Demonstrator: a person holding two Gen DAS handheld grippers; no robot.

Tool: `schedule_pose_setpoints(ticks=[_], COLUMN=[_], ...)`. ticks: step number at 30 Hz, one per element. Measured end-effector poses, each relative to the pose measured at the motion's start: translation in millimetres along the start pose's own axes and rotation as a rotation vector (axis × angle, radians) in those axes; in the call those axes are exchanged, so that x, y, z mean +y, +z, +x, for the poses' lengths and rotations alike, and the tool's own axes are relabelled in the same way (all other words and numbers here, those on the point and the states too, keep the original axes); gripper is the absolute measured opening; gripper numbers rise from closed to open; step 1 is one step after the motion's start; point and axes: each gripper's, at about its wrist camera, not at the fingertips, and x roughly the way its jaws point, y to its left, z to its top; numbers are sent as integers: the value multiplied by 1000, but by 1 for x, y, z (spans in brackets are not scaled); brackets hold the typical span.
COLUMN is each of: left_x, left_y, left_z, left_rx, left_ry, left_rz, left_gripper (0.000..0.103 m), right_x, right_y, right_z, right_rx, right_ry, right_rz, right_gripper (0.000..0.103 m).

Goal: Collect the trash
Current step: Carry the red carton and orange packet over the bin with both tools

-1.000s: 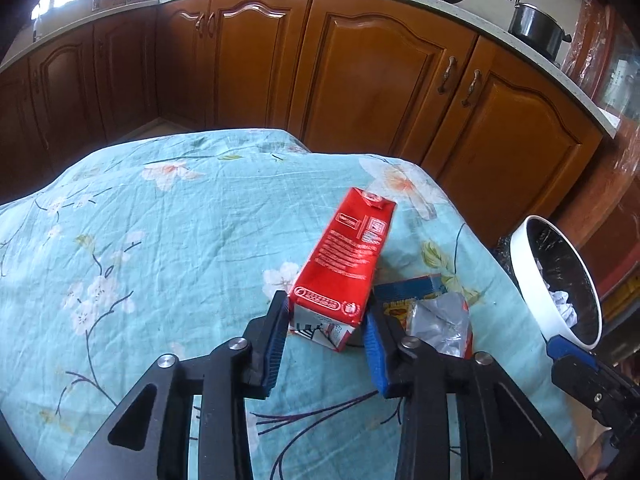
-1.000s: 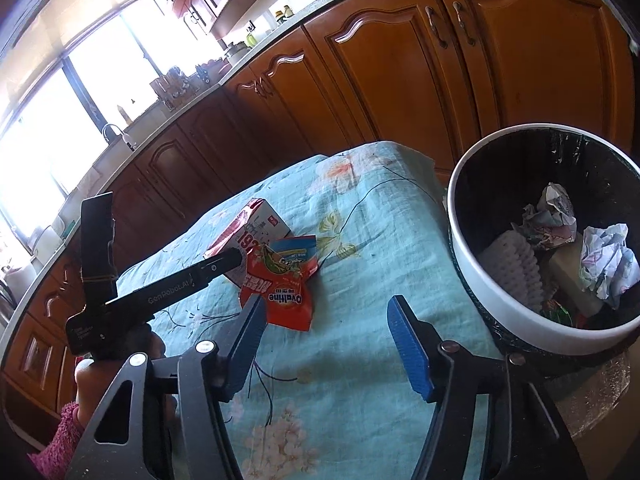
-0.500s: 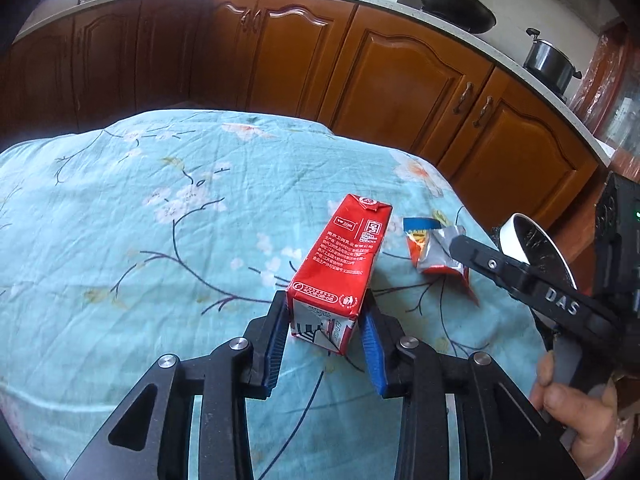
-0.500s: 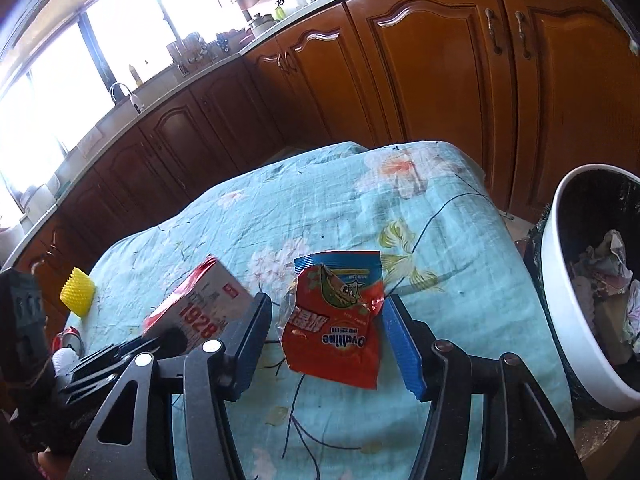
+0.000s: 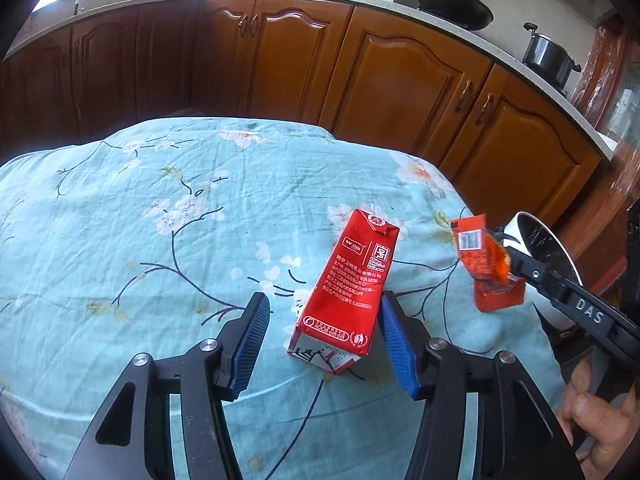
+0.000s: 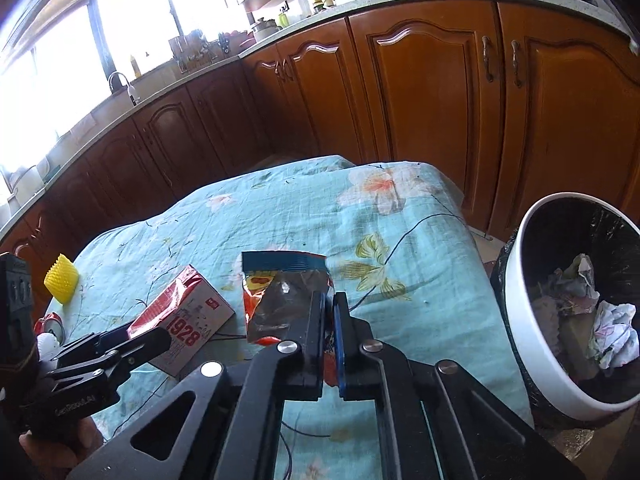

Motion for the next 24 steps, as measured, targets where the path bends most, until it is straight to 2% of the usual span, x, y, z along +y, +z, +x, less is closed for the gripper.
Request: schedule_pose_setpoints(ticks=[1,2,3,6,24], left_x=[-2,-3,-5,-13,-98], left_y=[0,0,1,-1,-16], left_z=[2,5,7,6,-41], left_rx=[3,10,19,13,-33], left_ry=[2,-3,-5,4,-97], left_rz=[7,14,22,47,211], left_gripper=[50,37,34,32,30], right_x=[-2,-4,-7,-15,-63], right_y=[-1,-3,-4,-8,-29], right_z=[-5,-9,-14,-24,-94], right_rx=[-5,-9,-13,-22,-111], right_ry=[4,4,6,14,32], right_rz=[7,13,22,46,150], right_gripper=[2,2,2,1,1])
